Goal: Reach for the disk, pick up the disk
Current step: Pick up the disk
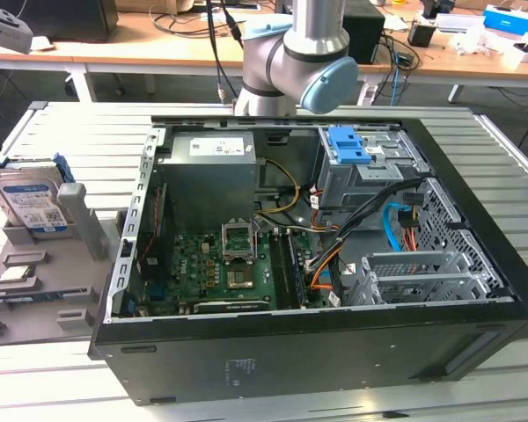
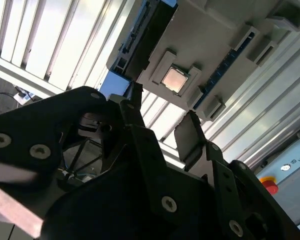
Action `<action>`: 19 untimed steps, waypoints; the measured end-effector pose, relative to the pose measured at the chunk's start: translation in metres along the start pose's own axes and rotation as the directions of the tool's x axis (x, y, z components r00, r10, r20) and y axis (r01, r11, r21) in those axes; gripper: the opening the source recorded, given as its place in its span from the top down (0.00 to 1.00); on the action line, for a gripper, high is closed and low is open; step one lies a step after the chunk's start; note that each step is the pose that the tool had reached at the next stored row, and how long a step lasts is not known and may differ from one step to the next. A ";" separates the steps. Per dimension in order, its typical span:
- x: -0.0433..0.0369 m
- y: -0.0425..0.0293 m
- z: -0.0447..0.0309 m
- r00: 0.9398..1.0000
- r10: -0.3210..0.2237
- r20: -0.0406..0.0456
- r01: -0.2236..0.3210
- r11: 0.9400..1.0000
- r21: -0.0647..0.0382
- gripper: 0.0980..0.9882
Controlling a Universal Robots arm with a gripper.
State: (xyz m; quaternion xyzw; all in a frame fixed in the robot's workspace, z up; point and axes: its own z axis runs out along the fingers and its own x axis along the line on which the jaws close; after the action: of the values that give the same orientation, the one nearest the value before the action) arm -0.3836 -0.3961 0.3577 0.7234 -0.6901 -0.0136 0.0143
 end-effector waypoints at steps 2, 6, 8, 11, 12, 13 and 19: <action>0.0000 0.0000 0.0000 1.000 0.000 0.000 0.000 1.000 0.000 0.50; -0.0046 -0.0002 0.0000 1.000 0.000 0.000 0.000 1.000 0.000 0.50; -0.0091 -0.0004 0.0000 1.000 0.000 0.000 0.000 1.000 0.000 0.50; -0.0257 -0.0012 0.0000 1.000 0.000 0.000 0.000 1.000 0.000 0.50; -0.0296 -0.0014 0.0000 1.000 0.000 0.000 0.000 1.000 0.000 0.50; -0.0316 -0.0015 0.0000 1.000 0.000 0.000 0.000 1.000 0.000 0.50; -0.0349 0.0004 0.0113 1.000 -0.005 0.000 0.005 1.000 0.000 0.50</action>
State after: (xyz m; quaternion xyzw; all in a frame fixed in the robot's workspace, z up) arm -0.3861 -0.3613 0.3464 0.7251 -0.6883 -0.0136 0.0144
